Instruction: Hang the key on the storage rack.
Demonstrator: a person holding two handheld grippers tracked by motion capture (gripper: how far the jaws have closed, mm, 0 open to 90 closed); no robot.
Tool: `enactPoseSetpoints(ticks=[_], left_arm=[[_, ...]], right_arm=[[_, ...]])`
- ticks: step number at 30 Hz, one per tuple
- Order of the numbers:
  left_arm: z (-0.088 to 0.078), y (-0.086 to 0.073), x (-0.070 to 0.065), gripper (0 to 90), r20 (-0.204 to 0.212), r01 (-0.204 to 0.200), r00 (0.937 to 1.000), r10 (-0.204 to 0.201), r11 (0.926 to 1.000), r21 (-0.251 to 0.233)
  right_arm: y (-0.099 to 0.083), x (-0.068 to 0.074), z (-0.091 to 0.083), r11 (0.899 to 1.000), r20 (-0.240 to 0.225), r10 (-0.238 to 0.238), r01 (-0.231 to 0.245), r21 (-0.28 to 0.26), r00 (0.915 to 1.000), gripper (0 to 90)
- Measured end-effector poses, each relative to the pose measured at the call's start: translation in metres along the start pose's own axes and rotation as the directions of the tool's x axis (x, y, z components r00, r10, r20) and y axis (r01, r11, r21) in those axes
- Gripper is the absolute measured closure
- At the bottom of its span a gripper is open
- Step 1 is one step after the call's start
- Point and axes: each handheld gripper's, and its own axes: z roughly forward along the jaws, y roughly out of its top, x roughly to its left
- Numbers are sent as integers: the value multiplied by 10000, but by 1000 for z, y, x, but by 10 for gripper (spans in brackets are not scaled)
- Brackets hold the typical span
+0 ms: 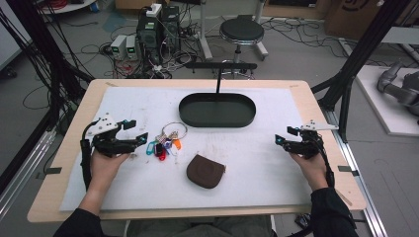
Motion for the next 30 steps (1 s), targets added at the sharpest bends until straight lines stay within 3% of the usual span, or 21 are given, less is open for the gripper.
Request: enactPoseSetpoints(ticks=[17,30], left_arm=[[7,8,-1,328,-40,349,9994,-348,9993,149],[42,18,2,436,-290,806,9965,-787,9941,730]], right_arm=[[-1,-2,2,9999,109,-121,120,59,9999,316],[-1,-1,3,9996,132,-231,229,142,9996,316]])
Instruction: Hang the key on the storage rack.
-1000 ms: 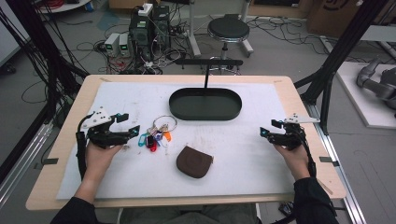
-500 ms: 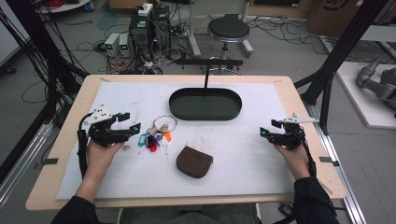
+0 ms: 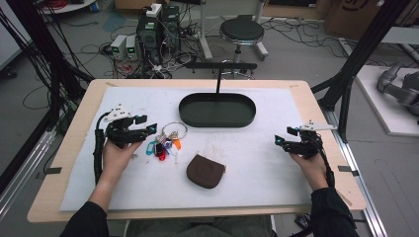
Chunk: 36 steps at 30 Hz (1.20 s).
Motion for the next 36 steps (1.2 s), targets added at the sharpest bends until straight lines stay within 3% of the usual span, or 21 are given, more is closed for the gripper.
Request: enactPoseSetpoints(ticks=[6,15,18,20,23,31,36], left_arm=[[14,8,2,472,32,502,9987,-502,9987,20],[35,15,9,501,-657,1025,9929,-987,9931,571],[41,13,11,518,-734,1147,9911,-1107,9920,527],[46,11,11,521,-884,1154,9902,-1084,9902,788],[51,8,12,539,-1063,1243,9879,-1134,9869,1032],[76,-5,16,555,-1526,1433,9818,-1135,9690,2014],[81,-7,16,578,-1626,1480,9802,-1130,9636,2226]], right_arm=[[0,-1,1,10000,-9,53,-53,32,10000,317],[0,0,2,10000,-24,35,-35,60,10000,316],[0,0,2,10000,-36,5,-4,76,10000,317],[-1,0,3,10000,-33,-20,20,85,10000,317],[-1,0,3,9999,-48,4,-3,131,10000,317],[-2,1,2,9995,-1,-134,134,282,9999,317],[-2,1,3,9994,-21,-141,142,312,9999,316]])
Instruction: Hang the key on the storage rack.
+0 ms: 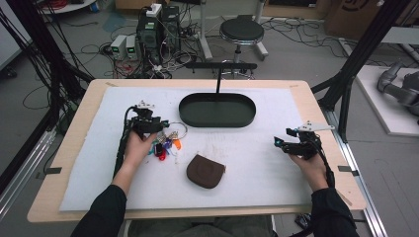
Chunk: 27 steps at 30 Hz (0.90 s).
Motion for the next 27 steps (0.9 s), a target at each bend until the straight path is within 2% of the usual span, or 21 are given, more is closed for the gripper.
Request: enactPoseSetpoints(ticks=[4,8,16,23,27], left_arm=[[5,3,0,593,-67,63,10000,-60,9995,325],[10,6,-3,600,-180,-102,9998,112,9986,520],[14,4,-5,688,-530,-283,9980,344,9933,1122],[14,4,-10,763,-779,-542,9949,638,9914,1194],[14,3,-13,854,-801,-753,9931,851,9902,1178]], right_arm=[[0,1,1,9999,-13,-126,126,34,9999,317],[0,2,0,9999,-1,-122,122,93,9999,317],[-1,1,0,9997,2,-171,171,152,9999,317],[-1,2,1,9996,-13,-225,225,177,9997,317],[-1,1,1,9997,-9,-176,176,186,9998,316]])
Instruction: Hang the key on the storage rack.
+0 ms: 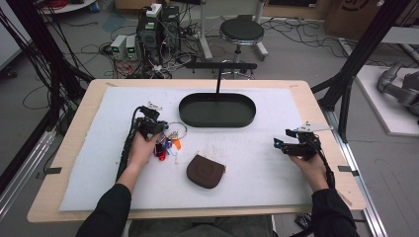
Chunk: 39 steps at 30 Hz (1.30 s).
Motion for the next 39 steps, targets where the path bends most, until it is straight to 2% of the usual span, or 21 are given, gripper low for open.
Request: enactPoseSetpoints(ticks=[2,6,8,13,17,23,29,34,36,39], left_arm=[[0,0,0,855,1,28,10000,-28,10000,-26],[-4,-3,4,858,540,428,9977,-407,9983,-386],[-8,-3,4,859,656,429,9971,-387,9971,-634],[-25,0,3,860,1124,580,9928,-414,9872,-1483],[-38,3,-2,860,1376,313,9905,-35,9792,-2002],[-51,3,-16,860,1835,-209,9804,712,9647,-2624],[-59,2,-26,858,2049,-703,9703,1289,9601,-2708],[-62,2,-30,856,2391,-769,9599,1467,9573,-2785],[-62,2,-30,853,2543,-810,9548,1538,9579,-2753],[-59,1,-31,832,2668,-838,9513,1546,9623,-2588]], right_arm=[[0,0,0,10000,-2,-8,8,-4,10000,316],[0,-1,1,10000,-2,-40,40,-66,10000,317],[1,-1,1,9999,0,-13,13,-118,10000,316],[1,-2,2,9998,4,-44,44,-190,10000,317],[1,-2,3,9997,-6,-48,48,-233,10000,318],[2,-1,4,9996,35,-133,134,-260,9999,319],[2,-1,4,9995,-13,-125,125,-289,9999,319],[2,-1,5,9995,-59,-160,158,-268,9999,320],[2,-1,5,9995,-57,-143,141,-272,9999,319],[2,-1,5,9996,-62,-168,167,-248,9998,319]])
